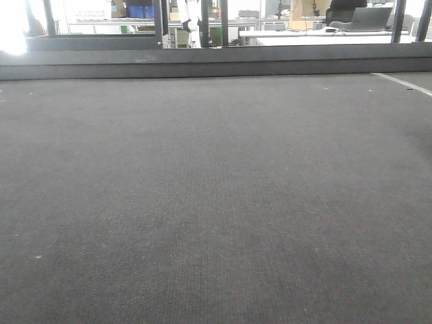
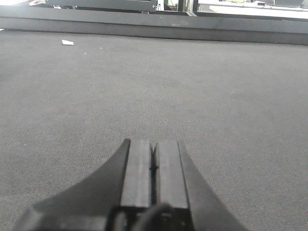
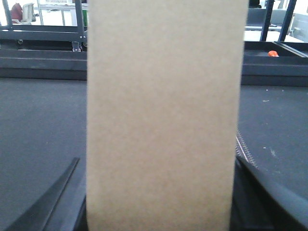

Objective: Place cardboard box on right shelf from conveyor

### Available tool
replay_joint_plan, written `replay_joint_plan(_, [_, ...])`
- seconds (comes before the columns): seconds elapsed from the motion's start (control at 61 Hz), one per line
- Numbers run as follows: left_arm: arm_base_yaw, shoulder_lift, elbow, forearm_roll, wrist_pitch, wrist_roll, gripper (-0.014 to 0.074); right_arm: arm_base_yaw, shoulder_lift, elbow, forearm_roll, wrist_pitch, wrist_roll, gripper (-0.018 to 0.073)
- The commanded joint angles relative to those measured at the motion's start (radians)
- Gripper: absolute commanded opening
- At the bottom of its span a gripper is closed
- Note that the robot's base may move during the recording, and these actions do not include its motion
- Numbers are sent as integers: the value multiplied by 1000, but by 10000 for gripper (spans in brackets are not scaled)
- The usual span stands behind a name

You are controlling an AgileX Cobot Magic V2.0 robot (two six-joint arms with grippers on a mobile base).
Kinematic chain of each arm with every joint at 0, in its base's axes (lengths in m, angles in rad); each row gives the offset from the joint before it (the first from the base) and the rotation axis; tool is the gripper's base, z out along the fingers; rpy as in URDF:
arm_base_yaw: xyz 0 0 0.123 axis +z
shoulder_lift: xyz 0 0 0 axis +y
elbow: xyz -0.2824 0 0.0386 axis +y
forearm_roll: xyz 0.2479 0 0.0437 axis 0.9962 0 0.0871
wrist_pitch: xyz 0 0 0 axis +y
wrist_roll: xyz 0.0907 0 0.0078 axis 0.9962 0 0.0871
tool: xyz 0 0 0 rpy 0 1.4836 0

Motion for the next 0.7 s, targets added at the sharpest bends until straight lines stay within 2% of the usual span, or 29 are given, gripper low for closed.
replay_joint_plan(0.0, [-1, -5, 6, -6, -85, 0, -116, -4, 8, -29, -11, -108, -43, 8])
replay_joint_plan(0.689, [-1, -5, 6, -6, -85, 0, -116, -4, 8, -29, -11, -117, -55, 8])
